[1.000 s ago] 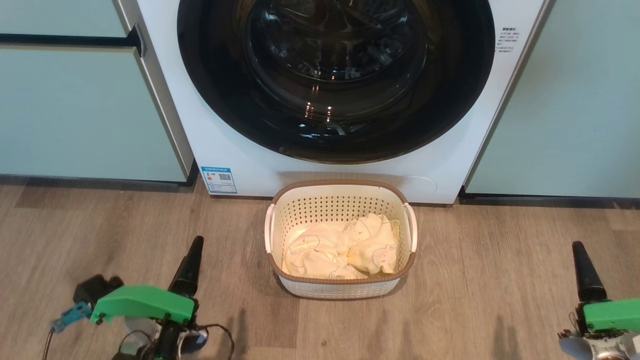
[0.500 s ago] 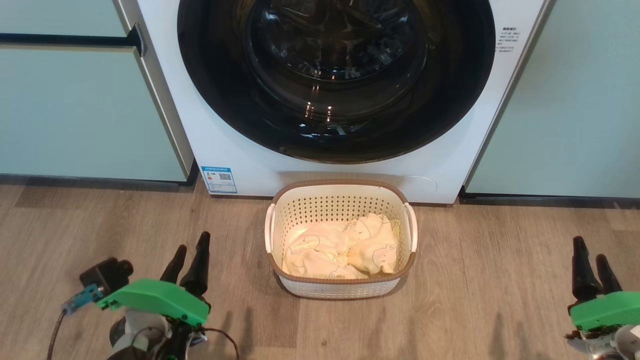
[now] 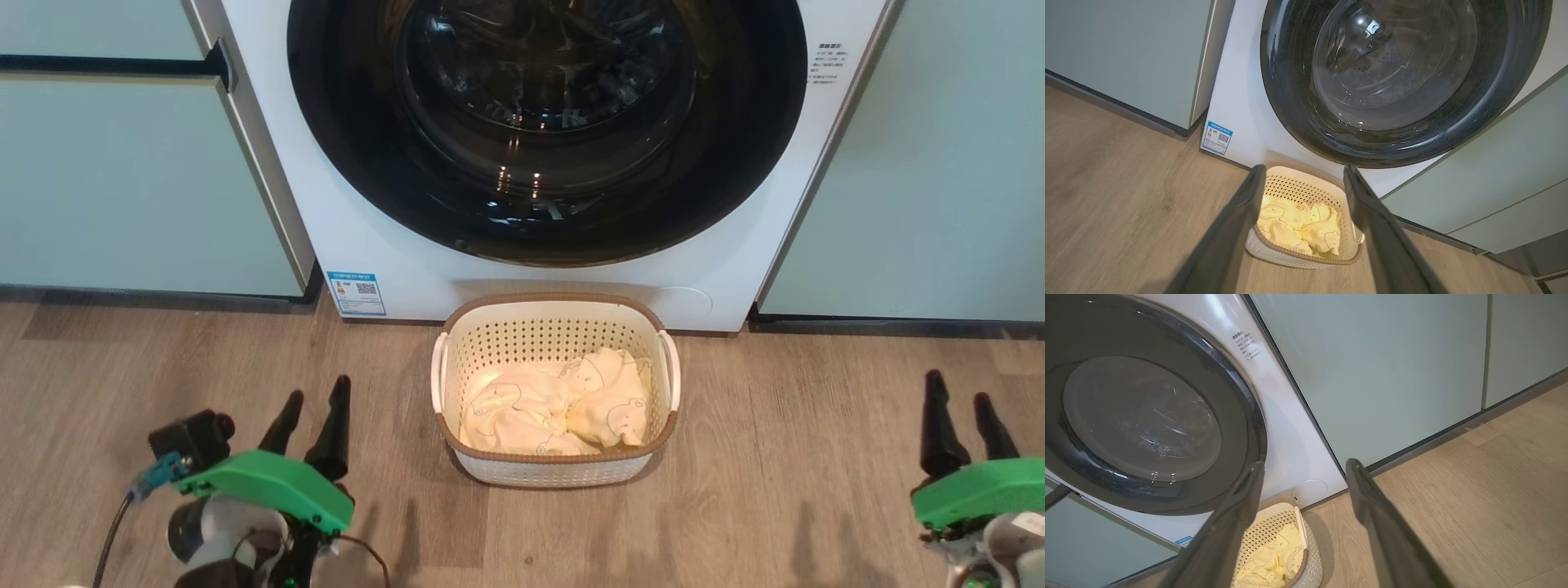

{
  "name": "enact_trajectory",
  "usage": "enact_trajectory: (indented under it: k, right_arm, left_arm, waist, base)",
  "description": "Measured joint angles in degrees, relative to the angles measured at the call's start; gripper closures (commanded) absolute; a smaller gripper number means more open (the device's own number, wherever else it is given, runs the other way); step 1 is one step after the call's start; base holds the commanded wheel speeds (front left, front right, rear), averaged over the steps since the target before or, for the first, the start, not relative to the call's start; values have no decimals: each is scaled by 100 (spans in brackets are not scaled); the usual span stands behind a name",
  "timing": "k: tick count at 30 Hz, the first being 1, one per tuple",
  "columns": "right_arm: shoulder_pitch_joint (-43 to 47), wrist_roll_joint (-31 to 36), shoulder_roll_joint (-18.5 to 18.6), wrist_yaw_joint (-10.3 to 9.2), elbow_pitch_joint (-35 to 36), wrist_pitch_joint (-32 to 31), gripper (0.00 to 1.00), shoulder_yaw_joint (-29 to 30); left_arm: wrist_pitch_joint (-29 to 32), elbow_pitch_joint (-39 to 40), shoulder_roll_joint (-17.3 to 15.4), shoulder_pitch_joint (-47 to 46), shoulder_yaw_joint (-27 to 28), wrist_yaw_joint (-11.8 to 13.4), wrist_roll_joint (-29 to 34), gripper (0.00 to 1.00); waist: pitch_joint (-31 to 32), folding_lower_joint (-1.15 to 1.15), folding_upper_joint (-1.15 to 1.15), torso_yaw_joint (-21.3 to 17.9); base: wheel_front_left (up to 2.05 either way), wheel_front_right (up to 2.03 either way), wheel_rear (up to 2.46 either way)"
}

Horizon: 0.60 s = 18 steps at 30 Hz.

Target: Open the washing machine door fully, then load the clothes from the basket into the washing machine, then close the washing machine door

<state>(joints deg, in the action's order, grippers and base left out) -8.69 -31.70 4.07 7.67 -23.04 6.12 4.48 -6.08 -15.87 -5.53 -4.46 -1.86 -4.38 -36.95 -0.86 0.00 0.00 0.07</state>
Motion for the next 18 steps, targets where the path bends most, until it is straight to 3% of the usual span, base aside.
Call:
enact_trajectory:
  k: [18]
  right_arm:
    - [-140, 1252, 4, 0, -102, 304, 0, -276]
  left_arm:
    - [-309, -380, -75, -230, -75, -101, 1050, 0]
  waist:
    - [11, 0, 0, 19]
  base:
    - [0, 0, 0]
